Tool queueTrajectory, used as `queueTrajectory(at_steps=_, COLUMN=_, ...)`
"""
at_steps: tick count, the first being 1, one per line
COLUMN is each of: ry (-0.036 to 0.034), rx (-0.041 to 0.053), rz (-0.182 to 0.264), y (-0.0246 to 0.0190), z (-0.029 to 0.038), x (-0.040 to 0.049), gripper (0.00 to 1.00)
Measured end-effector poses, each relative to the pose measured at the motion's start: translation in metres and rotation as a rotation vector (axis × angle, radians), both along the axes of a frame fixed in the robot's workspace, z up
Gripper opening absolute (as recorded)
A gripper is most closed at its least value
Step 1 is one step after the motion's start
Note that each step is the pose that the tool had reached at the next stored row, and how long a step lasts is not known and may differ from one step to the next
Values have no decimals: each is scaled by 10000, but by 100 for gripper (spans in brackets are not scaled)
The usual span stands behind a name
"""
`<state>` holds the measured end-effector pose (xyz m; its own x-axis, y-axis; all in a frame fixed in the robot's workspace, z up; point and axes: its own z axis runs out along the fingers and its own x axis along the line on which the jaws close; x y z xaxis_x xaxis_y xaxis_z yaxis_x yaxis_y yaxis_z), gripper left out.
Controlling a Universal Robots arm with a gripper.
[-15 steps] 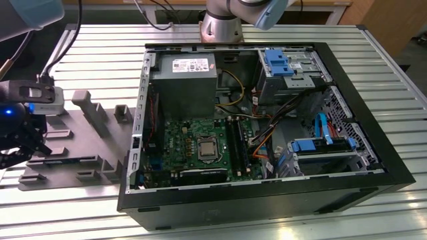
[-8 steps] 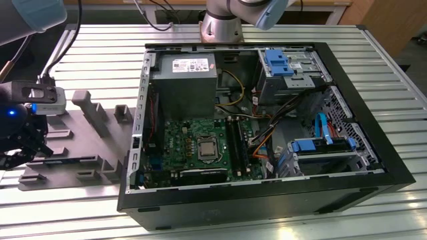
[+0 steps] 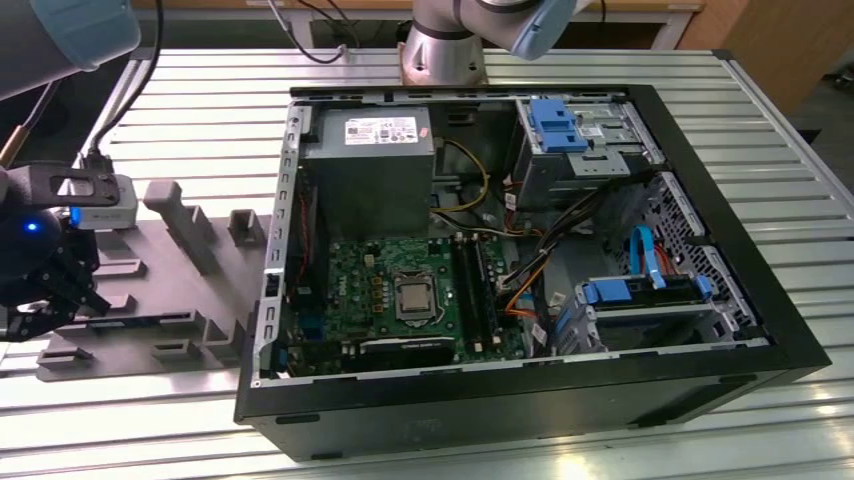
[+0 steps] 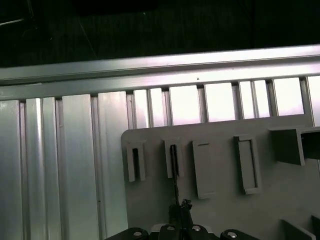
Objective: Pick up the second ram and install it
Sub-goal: 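Pick up the second ram and move it above second insertion slot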
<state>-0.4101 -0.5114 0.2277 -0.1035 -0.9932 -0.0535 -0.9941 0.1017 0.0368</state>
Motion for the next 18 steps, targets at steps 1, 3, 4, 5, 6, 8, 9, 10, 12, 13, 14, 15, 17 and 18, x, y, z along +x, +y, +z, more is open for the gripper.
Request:
queueTrajectory(at_steps=1, ry=1, rx=0, rz=46, y=0, z=-4, x=1, gripper=11)
queueTrajectory(at_steps=3, ry=1, rx=-1, rz=134, y=0, z=-12, x=4, gripper=11)
queueTrajectory(at_steps=4, ry=1, rx=0, rz=177, y=0, z=-16, x=6, gripper=11)
queueTrajectory(at_steps=5, ry=1, rx=-1, rz=221, y=0, z=-20, x=7, gripper=11)
queueTrajectory(at_steps=6, ry=0, rx=-1, rz=263, y=0, z=-25, x=9, gripper=11)
queueTrajectory(at_steps=8, ry=2, rx=-2, rz=311, y=0, z=-29, x=9, gripper=11)
queueTrajectory(at_steps=9, ry=3, rx=-2, rz=313, y=-1, z=-30, x=9, gripper=11)
queueTrajectory(at_steps=10, ry=2, rx=-2, rz=314, y=-1, z=-30, x=9, gripper=11)
queueTrajectory(at_steps=12, ry=1, rx=-1, rz=315, y=0, z=-31, x=9, gripper=11)
queueTrajectory(at_steps=13, ry=1, rx=-1, rz=315, y=0, z=-31, x=9, gripper=11)
queueTrajectory(at_steps=14, ry=1, rx=-1, rz=315, y=0, z=-31, x=9, gripper=11)
queueTrajectory(at_steps=15, ry=1, rx=0, rz=315, y=0, z=-31, x=9, gripper=11)
queueTrajectory(at_steps=17, ry=1, rx=-1, rz=315, y=0, z=-31, x=9, gripper=11)
queueTrajectory(at_steps=18, ry=1, rx=-1, rz=315, y=0, z=-31, x=9, gripper=11)
